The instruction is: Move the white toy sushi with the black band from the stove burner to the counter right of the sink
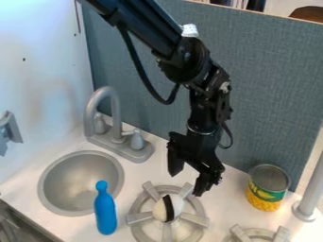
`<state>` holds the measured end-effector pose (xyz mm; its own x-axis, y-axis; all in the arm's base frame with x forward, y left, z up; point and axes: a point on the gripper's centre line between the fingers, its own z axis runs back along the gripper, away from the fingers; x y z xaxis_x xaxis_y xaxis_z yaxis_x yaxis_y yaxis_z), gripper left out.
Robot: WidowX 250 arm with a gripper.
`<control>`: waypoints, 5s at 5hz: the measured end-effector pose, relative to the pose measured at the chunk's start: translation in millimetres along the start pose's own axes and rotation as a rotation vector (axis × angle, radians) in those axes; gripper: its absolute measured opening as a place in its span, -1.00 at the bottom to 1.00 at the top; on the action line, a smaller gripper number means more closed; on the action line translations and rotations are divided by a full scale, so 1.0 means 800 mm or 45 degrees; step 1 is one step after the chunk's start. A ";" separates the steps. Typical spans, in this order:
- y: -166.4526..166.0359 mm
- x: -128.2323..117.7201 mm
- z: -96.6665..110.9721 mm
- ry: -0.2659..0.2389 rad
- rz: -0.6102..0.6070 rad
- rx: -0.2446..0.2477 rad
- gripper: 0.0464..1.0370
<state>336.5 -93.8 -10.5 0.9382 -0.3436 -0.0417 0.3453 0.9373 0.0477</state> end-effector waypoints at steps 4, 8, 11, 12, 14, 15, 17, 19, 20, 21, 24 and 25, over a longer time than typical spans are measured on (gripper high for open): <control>0.013 -0.017 -0.036 0.092 -0.046 0.102 0.93; 0.011 -0.005 -0.087 0.206 -0.050 0.094 0.93; 0.016 0.005 -0.096 0.238 0.012 0.119 0.32; 0.016 -0.003 -0.095 0.212 0.040 0.091 0.14; 0.025 -0.021 -0.085 0.218 0.092 0.041 0.11; 0.036 -0.015 -0.065 0.170 0.112 0.010 0.11; 0.081 -0.017 -0.035 0.111 0.184 -0.013 0.11; 0.146 -0.021 -0.020 0.098 0.296 0.061 0.11; 0.167 -0.023 -0.030 0.122 0.340 0.098 0.11; 0.170 -0.023 -0.056 0.176 0.356 0.109 0.11; 0.163 0.019 -0.089 0.106 0.337 0.043 0.11; 0.154 0.036 -0.093 0.073 0.291 0.023 0.11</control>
<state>404.0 16.2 -80.2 0.9895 -0.1178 -0.0843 0.1246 0.9889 0.0804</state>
